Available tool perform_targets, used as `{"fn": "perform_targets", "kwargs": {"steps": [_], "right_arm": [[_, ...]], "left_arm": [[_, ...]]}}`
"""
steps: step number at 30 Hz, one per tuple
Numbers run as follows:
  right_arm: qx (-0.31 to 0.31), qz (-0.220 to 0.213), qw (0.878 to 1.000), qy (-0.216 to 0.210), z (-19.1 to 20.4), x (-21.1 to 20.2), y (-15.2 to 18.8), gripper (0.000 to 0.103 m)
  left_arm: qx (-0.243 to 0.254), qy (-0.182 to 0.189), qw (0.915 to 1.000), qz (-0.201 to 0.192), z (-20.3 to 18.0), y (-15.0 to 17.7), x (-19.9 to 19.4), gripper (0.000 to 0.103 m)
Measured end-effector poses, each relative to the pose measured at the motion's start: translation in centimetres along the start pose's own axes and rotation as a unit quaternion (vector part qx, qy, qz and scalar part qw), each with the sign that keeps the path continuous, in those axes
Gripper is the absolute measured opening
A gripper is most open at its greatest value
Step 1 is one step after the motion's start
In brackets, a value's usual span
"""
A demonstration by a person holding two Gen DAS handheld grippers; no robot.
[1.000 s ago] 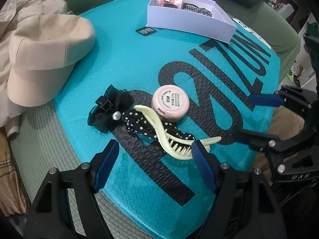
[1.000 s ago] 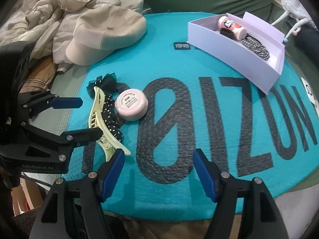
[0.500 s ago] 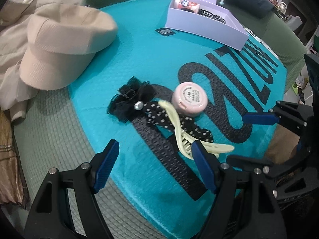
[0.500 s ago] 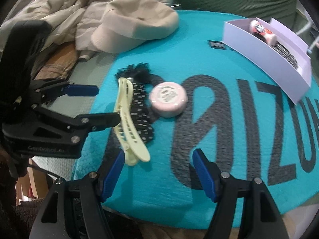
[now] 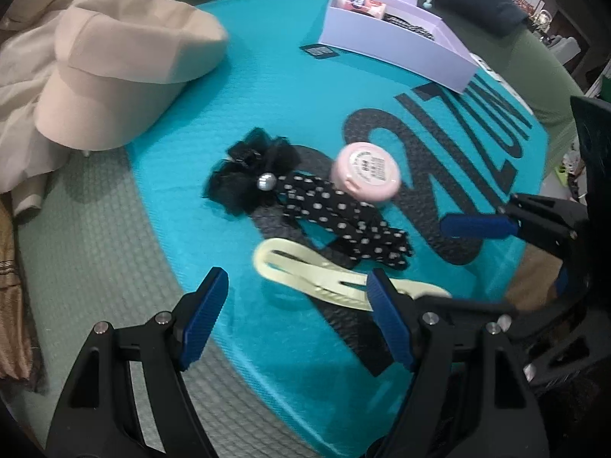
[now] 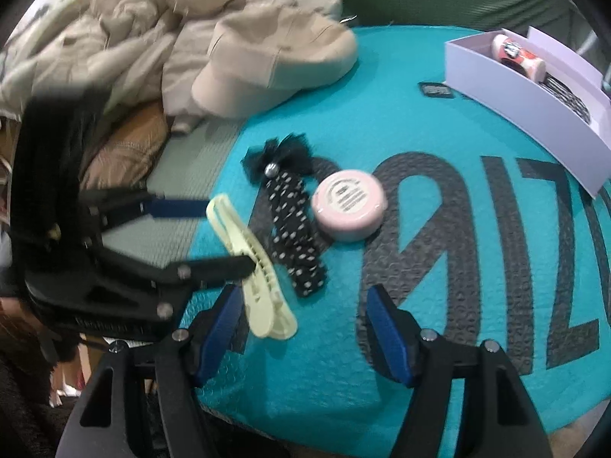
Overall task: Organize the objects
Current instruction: 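Grasp the cream claw clip with the left gripper while the right grasps the polka-dot scrunchie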
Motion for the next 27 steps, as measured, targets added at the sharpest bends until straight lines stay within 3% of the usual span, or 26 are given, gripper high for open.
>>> {"fn": "perform_targets", "kwargs": {"steps": [5, 14, 19, 21, 27], "right_arm": [[0.025, -0.002, 1.000, 0.014, -2.2, -0.1, -0.5, 0.052], [-0.026, 0.019, 0.999, -0.004, -0.3, 1.5, -0.9, 0.046], [-0.037, 0.046, 0.998, -0.031, 0.7, 3.4, -0.8, 0.040], [-0.053, 0.038, 0.998, -0.027, 1.1, 3.5, -0.8, 0.019], [-0.066, 0.037, 0.997, 0.008, 0.0, 2.3, 0.1, 0.016]], "left_arm": [[0.004, 0.033, 0.9994, -0.006, -2.3, 0.5, 0.0, 0.074], [-0.050, 0.073, 0.9960, -0.012, -3.1, 1.0, 0.4, 0.075], [-0.042, 0.042, 0.9982, -0.009, -1.6, 1.0, 0.7, 0.074], [-0.035, 0.030, 0.9989, -0.007, -1.2, 1.0, 0.7, 0.074], [-0.025, 0.045, 0.9986, -0.007, -2.2, 1.1, 0.4, 0.074]]}}
Point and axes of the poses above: each gripper's, at about its wrist camera, not at the fingertips, and x roughly the way its jaws point, z to its left, y to its underside, the point moved 10 cm from there along x, roughly the way its jaws point, and after that the axes turned 7 degrees about x, right-handed, at the moved point
